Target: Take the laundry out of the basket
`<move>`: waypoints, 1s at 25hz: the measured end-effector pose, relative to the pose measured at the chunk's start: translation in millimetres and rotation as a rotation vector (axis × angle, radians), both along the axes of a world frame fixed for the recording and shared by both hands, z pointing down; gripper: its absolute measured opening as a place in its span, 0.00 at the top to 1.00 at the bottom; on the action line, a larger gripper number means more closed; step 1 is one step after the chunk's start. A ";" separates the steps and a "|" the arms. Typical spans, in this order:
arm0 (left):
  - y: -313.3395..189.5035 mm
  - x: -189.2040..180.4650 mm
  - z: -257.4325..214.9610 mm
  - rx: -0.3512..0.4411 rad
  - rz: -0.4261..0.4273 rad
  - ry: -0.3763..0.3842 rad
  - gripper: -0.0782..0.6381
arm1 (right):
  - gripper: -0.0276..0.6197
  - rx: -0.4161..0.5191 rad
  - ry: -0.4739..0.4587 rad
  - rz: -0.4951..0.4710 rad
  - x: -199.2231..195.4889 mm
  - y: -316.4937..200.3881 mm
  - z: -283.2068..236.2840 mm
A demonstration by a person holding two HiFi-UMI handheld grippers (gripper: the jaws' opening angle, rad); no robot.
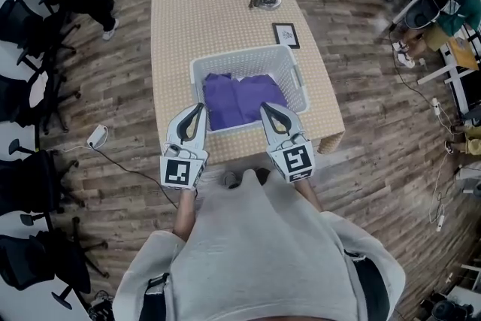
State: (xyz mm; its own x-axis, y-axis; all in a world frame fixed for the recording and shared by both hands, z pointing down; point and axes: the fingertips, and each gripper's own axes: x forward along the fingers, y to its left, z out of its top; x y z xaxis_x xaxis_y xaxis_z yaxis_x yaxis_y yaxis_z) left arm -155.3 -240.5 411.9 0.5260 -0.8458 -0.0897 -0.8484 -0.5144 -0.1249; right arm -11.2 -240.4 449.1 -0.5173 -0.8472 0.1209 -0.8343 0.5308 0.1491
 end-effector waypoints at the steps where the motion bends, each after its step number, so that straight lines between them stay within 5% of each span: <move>1: -1.4 2.7 1.9 -0.007 -0.004 -0.002 0.88 | 0.96 -0.004 -0.003 -0.005 2.0 -1.3 0.8; 25: -61.8 58.9 -9.2 0.012 -0.168 -0.037 0.88 | 0.96 0.038 -0.093 -0.169 50.0 -87.6 -12.0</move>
State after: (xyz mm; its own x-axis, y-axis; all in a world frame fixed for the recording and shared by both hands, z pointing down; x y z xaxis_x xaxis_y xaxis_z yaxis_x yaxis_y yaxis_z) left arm -96.3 -302.3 402.7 0.3806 -0.9209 -0.0838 -0.9170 -0.3642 -0.1626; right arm 38.8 -328.0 437.1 -0.6603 -0.7501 0.0361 -0.7446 0.6602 0.0981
